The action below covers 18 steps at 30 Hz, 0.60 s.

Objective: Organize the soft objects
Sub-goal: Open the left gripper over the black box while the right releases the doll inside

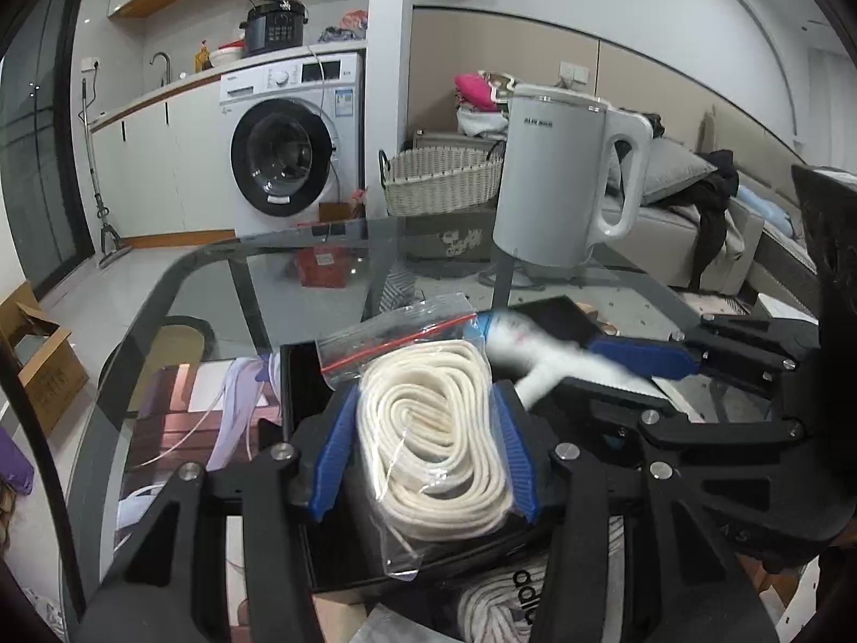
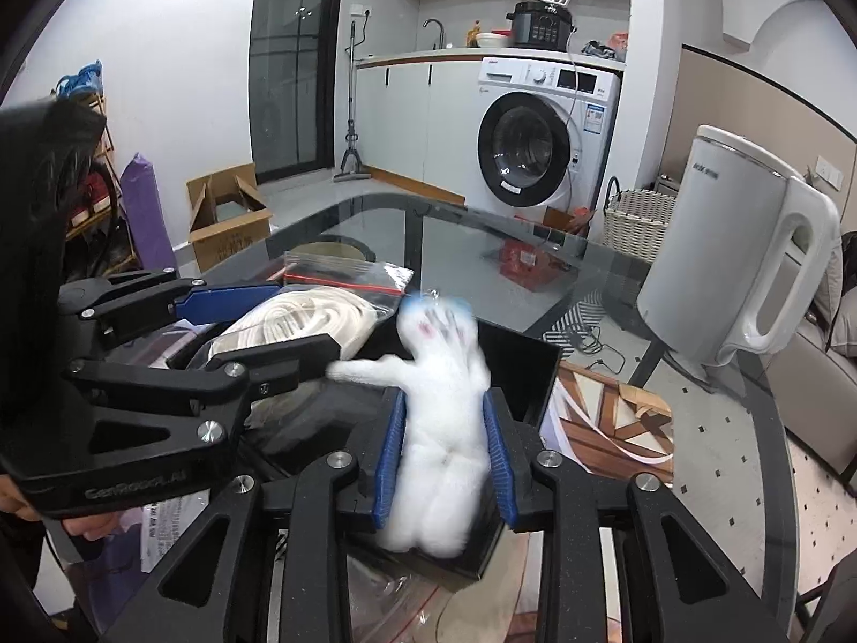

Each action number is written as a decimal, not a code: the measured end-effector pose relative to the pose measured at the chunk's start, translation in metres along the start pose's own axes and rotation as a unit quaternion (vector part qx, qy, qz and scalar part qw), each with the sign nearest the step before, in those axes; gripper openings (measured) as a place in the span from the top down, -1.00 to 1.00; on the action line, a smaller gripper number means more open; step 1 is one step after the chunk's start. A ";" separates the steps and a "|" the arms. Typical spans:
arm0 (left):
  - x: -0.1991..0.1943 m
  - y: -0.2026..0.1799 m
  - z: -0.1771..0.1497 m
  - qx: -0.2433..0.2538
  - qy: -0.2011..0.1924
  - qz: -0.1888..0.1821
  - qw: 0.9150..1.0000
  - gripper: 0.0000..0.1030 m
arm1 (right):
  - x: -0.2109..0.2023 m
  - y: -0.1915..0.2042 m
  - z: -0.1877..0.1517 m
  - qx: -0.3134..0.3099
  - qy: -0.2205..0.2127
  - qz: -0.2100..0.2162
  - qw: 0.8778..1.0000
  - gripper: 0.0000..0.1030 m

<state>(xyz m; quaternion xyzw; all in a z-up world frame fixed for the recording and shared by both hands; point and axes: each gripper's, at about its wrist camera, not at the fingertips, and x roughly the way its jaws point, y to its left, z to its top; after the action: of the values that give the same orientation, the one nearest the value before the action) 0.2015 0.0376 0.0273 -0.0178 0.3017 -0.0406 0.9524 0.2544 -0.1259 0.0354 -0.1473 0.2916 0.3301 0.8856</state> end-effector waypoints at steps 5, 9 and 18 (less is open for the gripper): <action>-0.017 -0.003 -0.004 0.010 -0.006 0.001 1.000 -0.52 | -0.028 -0.009 -0.009 0.014 -0.028 0.012 0.999 -0.11; -0.041 -0.002 -0.008 -0.006 -0.031 0.007 0.999 -1.00 | -0.056 -0.018 -0.019 0.024 -0.036 0.013 0.999 -0.77; -0.078 -0.003 -0.027 -0.019 -0.039 0.009 0.999 -1.00 | -0.109 -0.035 -0.046 0.063 -0.036 0.004 0.997 -0.99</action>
<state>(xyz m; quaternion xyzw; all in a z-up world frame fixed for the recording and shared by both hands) 0.1223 0.0411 0.0506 -0.0348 0.2650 -0.0252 0.9633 0.1920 -0.2266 0.0684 -0.0783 0.2806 0.3202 0.9015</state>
